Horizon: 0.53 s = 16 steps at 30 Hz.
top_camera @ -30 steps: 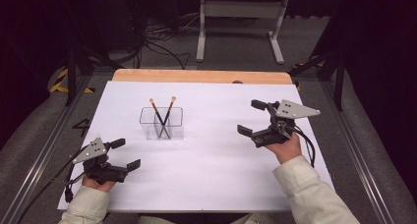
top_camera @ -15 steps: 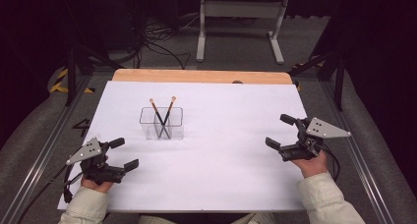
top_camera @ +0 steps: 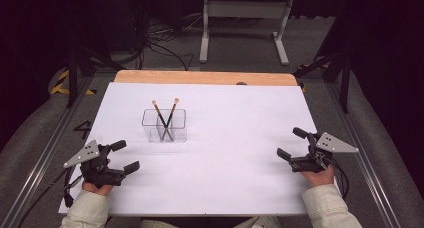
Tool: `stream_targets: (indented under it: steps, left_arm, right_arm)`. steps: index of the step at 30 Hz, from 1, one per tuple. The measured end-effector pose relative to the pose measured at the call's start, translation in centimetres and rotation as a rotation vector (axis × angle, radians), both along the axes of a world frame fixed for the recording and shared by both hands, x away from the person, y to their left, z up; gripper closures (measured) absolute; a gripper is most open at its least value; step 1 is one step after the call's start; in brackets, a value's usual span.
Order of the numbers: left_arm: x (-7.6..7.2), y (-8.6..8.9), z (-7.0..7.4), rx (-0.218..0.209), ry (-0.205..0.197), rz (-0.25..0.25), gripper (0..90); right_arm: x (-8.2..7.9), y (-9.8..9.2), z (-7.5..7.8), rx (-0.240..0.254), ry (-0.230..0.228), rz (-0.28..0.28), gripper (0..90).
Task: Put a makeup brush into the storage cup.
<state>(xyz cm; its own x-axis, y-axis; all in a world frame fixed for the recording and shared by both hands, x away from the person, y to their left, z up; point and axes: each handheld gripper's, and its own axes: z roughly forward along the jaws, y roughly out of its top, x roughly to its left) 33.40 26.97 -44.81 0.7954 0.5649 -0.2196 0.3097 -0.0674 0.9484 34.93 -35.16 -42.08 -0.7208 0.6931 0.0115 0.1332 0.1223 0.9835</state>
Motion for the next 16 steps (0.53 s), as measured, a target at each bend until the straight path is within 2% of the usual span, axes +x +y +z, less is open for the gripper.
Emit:
stream_targets:
  steps: [2, 5, 8, 9, 11, 16]
  left_arm:
    - [0.0, 0.0, 0.0, -0.002, -0.016, -0.012, 0.3]
    - [0.1, 0.0, -0.1, -0.001, -0.04, -0.005, 0.3]
    - [0.1, -0.1, -0.2, 0.008, -0.03, -0.004, 0.2]
    - [0.2, -0.1, -0.3, 0.008, -0.013, -0.006, 0.0]
    - [0.3, 0.0, -0.3, 0.007, 0.001, -0.008, 0.0]
    - [0.3, 0.0, -0.3, 0.003, -0.004, -0.007, 0.0]
  right_arm:
    - [0.0, -0.1, -0.4, -0.003, 0.0, -0.005, 0.0]
    - [0.1, -0.2, -1.1, -0.004, 0.009, -0.013, 0.0]
    - [0.2, -0.3, -1.5, -0.019, 0.018, -0.02, 0.0]
    - [0.2, -0.3, -1.7, -0.018, 0.029, -0.022, 0.0]
    - [0.1, -0.3, -1.6, -0.015, 0.018, -0.027, 0.0]
    - [0.0, -0.2, -1.6, -0.018, 0.012, -0.032, 0.0]
